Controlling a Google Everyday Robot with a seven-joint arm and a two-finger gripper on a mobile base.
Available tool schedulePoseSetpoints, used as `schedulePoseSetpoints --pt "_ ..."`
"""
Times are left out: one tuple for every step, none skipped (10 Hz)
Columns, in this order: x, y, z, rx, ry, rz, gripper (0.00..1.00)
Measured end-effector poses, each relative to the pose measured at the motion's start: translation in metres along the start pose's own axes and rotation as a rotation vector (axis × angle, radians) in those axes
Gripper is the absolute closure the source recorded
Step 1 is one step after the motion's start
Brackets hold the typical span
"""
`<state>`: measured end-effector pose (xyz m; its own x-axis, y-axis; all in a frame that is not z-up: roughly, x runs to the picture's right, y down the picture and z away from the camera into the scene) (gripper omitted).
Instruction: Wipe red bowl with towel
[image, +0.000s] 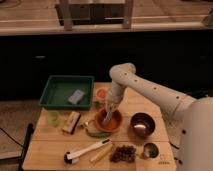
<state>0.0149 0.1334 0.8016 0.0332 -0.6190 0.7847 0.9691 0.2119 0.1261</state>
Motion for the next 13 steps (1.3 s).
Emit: schedulePoseSetpoints --pt "-0.014 -0.001 0.004 0.0 -0.011 -0.029 1.0" --pt "-0.027 -0.001 0.008 0.002 -0.018 -0.049 1.0" --pt "-0.043 0.002 0.013 0.003 -0.026 -0.066 1.0" --pt "-0.056 0.01 0.018 0.004 -0.032 -0.074 1.0" --pt "-0.064 0.021 0.019 0.006 -0.032 -0.073 1.0" --pt "-0.067 0.035 0.018 0.01 -0.027 -0.064 1.0" --pt "-0.07 0.055 0.015 0.013 -0.021 -0.05 1.0" --pt "-0.069 0.072 0.012 0.017 -0.012 -0.033 1.0" --pt "-0.066 0.09 0.007 0.02 0.0 -0.01 1.0" --pt "-0.056 0.102 0.002 0.025 0.016 0.012 1.0" --pt "-0.046 0.108 -0.002 0.021 0.019 0.024 1.0" --pt "-0.036 0.109 -0.005 0.019 0.023 0.029 1.0" --pt "-0.023 0.105 -0.009 0.016 0.026 0.028 1.0"
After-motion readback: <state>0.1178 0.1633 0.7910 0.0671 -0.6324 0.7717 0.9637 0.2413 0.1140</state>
